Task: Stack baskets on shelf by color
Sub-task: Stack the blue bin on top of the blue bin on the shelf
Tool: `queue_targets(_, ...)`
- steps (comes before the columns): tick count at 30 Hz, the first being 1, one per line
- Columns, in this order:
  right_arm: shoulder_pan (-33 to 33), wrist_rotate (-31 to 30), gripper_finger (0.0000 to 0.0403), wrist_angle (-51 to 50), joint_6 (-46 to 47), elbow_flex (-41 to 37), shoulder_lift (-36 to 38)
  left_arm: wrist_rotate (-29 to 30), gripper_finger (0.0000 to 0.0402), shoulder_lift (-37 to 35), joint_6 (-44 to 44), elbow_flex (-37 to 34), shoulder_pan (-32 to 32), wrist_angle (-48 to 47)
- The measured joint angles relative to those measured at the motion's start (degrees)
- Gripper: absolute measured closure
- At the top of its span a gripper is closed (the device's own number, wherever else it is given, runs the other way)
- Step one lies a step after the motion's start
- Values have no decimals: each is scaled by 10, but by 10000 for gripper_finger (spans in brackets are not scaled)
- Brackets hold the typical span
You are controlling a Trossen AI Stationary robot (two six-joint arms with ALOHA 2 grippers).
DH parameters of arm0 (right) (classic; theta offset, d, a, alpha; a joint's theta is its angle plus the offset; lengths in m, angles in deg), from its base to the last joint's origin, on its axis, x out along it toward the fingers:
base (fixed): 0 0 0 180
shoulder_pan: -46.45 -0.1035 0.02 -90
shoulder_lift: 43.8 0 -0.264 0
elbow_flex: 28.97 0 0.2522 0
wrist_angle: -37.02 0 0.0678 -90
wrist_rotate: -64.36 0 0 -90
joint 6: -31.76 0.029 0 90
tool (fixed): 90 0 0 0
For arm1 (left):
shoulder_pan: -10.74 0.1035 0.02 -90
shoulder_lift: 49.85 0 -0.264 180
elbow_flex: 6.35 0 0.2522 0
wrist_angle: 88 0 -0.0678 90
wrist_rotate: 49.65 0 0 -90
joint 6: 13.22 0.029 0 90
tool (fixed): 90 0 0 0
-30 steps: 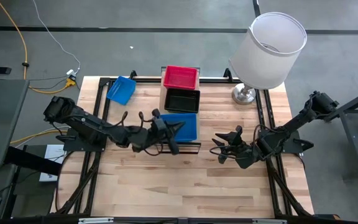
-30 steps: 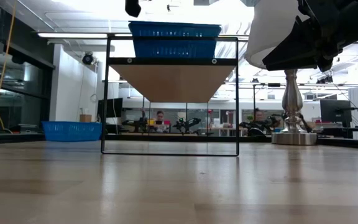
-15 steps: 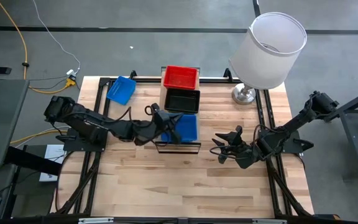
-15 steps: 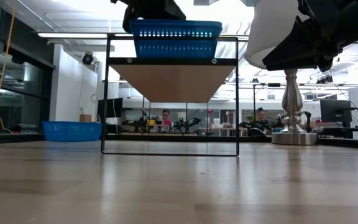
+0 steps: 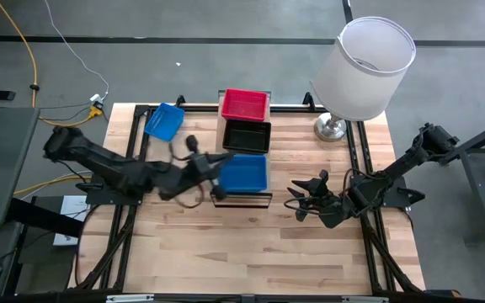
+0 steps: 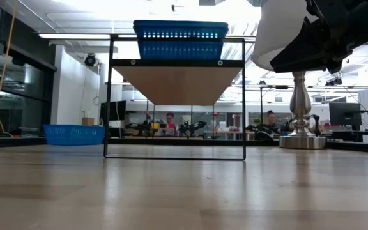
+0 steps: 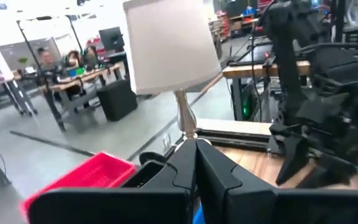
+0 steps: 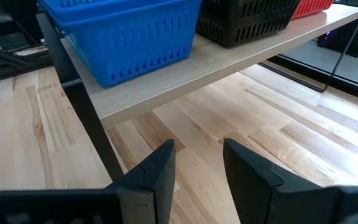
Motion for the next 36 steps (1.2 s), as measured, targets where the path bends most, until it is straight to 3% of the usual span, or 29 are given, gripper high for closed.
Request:
queue_targets(5, 0, 1, 281, 1, 4, 0, 0, 49, 401, -87, -60, 1, -37, -180)
queue_targets(11, 0, 1, 281, 2, 6, 0, 0, 98, 401, -158, -286, 1, -23, -529)
queue_targets(15, 0, -9, 281, 2, 4, 0, 0, 23, 401, -167, -407, 0, 36, -709)
queue_targets(18, 0, -14, 281, 2, 4, 0, 0, -57, 401, -151, -426, 0, 98, -774)
queue_targets(20, 0, -14, 281, 3, 4, 0, 0, -76, 401, -127, -422, 0, 136, -793)
queue_targets(30, 0, -12, 281, 1, 4, 0, 0, -77, 380, 35, -345, -2, 298, -939)
queue_targets(36, 0, -9, 281, 0, 4, 0, 0, -63, 347, 48, -293, -61, 330, -937)
